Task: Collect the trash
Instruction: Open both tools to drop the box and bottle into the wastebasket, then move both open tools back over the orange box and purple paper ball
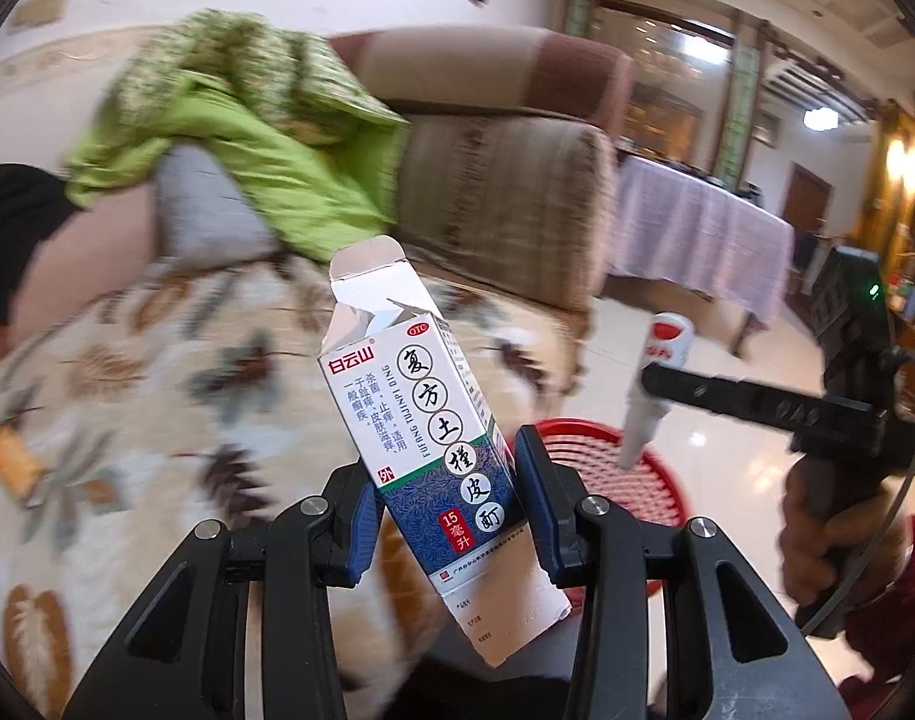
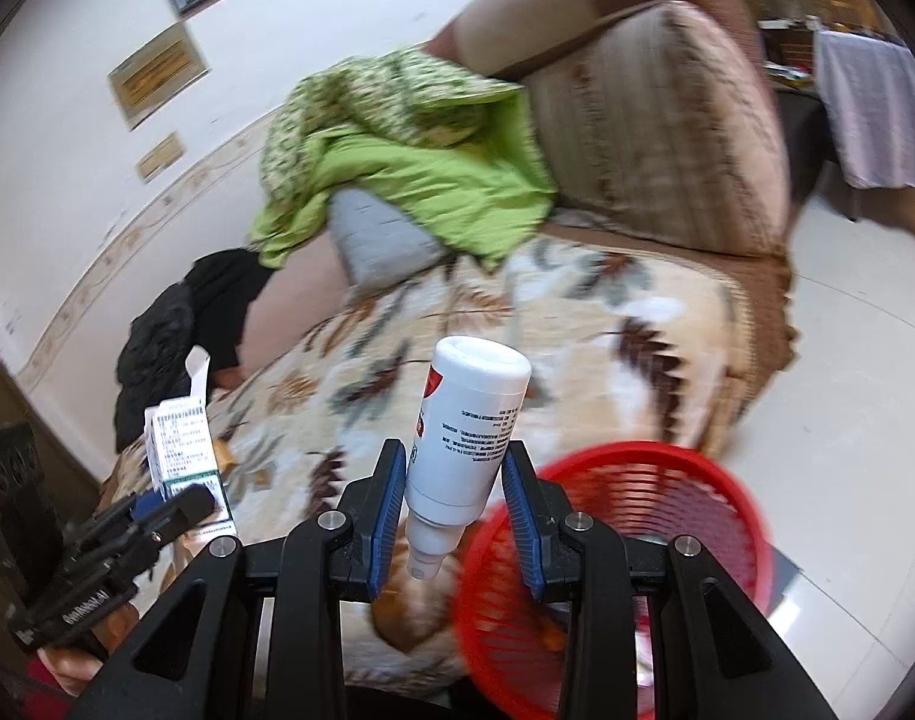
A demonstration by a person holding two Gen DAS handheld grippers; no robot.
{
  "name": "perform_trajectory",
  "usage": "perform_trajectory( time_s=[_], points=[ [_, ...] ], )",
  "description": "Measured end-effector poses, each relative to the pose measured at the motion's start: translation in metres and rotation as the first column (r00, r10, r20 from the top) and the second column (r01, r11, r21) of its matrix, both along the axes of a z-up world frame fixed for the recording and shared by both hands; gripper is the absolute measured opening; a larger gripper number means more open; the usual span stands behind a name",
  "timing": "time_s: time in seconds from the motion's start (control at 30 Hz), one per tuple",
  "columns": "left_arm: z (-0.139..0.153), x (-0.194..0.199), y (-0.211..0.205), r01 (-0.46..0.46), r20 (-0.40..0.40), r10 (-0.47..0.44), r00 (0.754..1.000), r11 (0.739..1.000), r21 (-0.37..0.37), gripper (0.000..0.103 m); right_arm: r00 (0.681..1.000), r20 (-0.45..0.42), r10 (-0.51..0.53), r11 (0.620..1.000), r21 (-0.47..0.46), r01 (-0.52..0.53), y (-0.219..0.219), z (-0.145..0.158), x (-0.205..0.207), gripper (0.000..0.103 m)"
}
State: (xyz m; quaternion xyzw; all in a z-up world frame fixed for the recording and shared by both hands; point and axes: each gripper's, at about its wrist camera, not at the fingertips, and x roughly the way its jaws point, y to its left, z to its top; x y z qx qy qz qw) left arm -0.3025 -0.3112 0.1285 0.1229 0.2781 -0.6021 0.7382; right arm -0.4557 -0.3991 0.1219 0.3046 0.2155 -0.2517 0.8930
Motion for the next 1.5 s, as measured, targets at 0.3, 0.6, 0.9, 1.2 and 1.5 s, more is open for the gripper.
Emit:
perform_trajectory(
  time_s=[0.3, 0.6, 0.9, 1.2, 1.5],
  points=[
    [-0.024, -0.058, -0.079, 0.152, -0.060, -0.146, 0.987, 0.983, 0.106, 0.049, 0.997, -0.024, -0.074, 0.994, 0.081, 0.075, -0.036, -0.027, -0.047, 0.037],
    [-0.022, -0.043, -0.070, 0.071, -0.049, -0.066, 0.997, 0.991, 0.113, 0.054, 0.997, -0.026, -0.073, 0.992, 0.098, 0.076, -0.041, -0.031, -0.048, 0.043],
    [-0.017, -0.004, -0.012, -0.227, 0.147, 0.207, 0.967, 0.964, 0.137, 0.065, 0.999, -0.025, 0.043, 0.996, 0.081, -0.040, -0.014, -0.022, -0.007, 0.045],
    [-0.018, 0.041, 0.055, -0.489, 0.263, 0.447, 0.855, 0.863, 0.123, 0.065, 0.985, -0.048, 0.163, 0.986, 0.046, -0.161, 0.027, -0.013, 0.043, 0.046],
    [-0.015, 0.056, 0.098, -0.571, 0.285, 0.529, 0.800, 0.816, 0.090, 0.065, 0.959, -0.096, 0.268, 0.963, 0.004, -0.269, 0.068, -0.008, 0.085, 0.046]
  ],
)
